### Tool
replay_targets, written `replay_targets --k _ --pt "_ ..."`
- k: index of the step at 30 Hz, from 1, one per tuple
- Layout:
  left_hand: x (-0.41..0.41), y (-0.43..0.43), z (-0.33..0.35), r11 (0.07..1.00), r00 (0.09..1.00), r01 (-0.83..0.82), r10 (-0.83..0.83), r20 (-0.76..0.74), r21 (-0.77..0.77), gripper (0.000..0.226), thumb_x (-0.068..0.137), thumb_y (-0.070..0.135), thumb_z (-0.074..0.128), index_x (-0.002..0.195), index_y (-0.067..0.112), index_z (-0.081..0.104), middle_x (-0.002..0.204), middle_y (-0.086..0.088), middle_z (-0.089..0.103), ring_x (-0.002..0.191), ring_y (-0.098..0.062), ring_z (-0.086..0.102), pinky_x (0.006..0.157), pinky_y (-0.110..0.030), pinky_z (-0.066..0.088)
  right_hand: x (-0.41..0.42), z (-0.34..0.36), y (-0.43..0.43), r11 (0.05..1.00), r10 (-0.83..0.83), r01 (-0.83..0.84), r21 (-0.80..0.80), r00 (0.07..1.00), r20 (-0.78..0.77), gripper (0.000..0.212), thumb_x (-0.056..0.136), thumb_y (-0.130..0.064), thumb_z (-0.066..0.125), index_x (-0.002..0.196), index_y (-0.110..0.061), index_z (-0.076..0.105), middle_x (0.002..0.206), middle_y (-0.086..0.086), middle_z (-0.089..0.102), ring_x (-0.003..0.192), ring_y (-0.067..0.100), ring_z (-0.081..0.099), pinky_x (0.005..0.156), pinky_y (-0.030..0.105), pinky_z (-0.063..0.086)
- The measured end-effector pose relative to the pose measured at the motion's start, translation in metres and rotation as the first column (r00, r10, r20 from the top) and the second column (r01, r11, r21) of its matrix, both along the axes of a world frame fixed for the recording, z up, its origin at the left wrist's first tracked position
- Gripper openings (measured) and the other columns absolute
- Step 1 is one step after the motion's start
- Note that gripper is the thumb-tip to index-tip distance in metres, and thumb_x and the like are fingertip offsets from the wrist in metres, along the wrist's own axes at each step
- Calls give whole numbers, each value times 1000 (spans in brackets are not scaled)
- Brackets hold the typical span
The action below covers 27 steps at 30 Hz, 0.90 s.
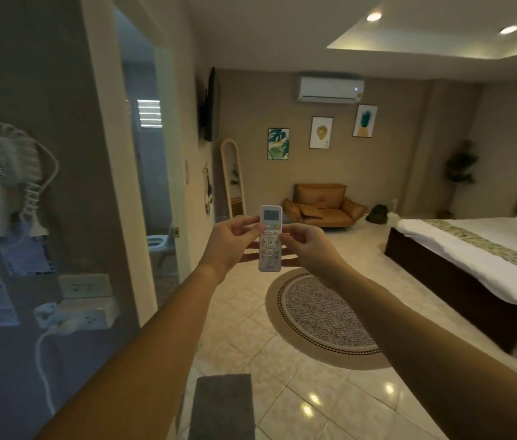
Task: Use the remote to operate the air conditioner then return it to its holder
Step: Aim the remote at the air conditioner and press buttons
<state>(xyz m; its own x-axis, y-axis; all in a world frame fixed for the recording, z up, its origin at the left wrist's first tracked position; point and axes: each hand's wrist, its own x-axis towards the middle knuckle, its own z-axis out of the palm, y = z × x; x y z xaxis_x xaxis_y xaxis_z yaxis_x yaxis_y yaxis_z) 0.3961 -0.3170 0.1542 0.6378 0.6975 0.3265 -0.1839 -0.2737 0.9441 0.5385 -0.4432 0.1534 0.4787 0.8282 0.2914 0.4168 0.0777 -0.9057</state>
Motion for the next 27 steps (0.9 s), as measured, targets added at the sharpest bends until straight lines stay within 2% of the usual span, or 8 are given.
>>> replay_targets --k 7,11,13,14,18,21,24,27 --pt "61 -36 11 989 990 141 -142 7 37 35 101 15 69 134 25 71 110 1 83 93 -15 81 71 -30 66 49 12 -50 993 -117 118 23 992 -46 28 107 -14 56 133 -10 66 117 8 76 103 22 77 81 43 67" --pt "91 -46 17 978 978 207 -208 18 37 39 99 15 71 138 21 70 112 -1 83 99 -19 81 79 -37 67 69 19 -70 985 -155 162 60 983 -98 22 107 -13 56 124 -16 70 114 6 77 103 23 77 80 42 67" --pt "105 -50 21 971 971 236 -237 27 43 41 99 15 72 139 19 69 114 -3 82 103 -21 80 84 -43 67 77 24 -78 980 -174 184 79 978 -117 20 107 -13 56 117 -24 70 111 4 78 99 19 78 75 37 67" --pt "111 -51 23 967 968 249 -250 32 48 41 98 15 73 139 19 69 115 -4 82 104 -21 80 86 -45 66 80 27 -81 977 -186 196 85 976 -117 21 107 -14 56 119 -24 70 111 3 78 98 17 78 74 36 67" --pt "130 -53 37 952 953 297 -301 48 73 40 98 15 74 137 20 70 113 -1 82 105 -23 79 88 -47 66 91 40 -91 965 -235 243 96 968 -90 27 107 -17 56 133 -18 65 115 6 77 104 20 77 79 43 67" --pt "142 -53 49 941 942 323 -330 63 98 40 98 13 73 137 20 70 110 -1 83 104 -23 80 86 -45 66 98 50 -93 953 -257 268 138 962 -93 26 107 -15 56 130 -20 67 113 7 77 102 21 78 77 43 68" --pt "150 -52 60 931 932 348 -356 68 109 40 99 14 72 139 19 68 108 2 83 100 -18 80 81 -37 67 103 57 -94 944 -272 282 173 959 -77 24 107 -14 56 124 -25 69 110 8 78 100 20 79 79 43 67" --pt "156 -49 65 925 922 373 -379 81 79 41 99 15 72 139 13 68 115 -3 81 106 -21 79 85 -42 66 107 62 -92 939 -290 295 174 955 -52 26 107 -14 57 128 -25 69 111 7 78 99 19 79 80 41 67"
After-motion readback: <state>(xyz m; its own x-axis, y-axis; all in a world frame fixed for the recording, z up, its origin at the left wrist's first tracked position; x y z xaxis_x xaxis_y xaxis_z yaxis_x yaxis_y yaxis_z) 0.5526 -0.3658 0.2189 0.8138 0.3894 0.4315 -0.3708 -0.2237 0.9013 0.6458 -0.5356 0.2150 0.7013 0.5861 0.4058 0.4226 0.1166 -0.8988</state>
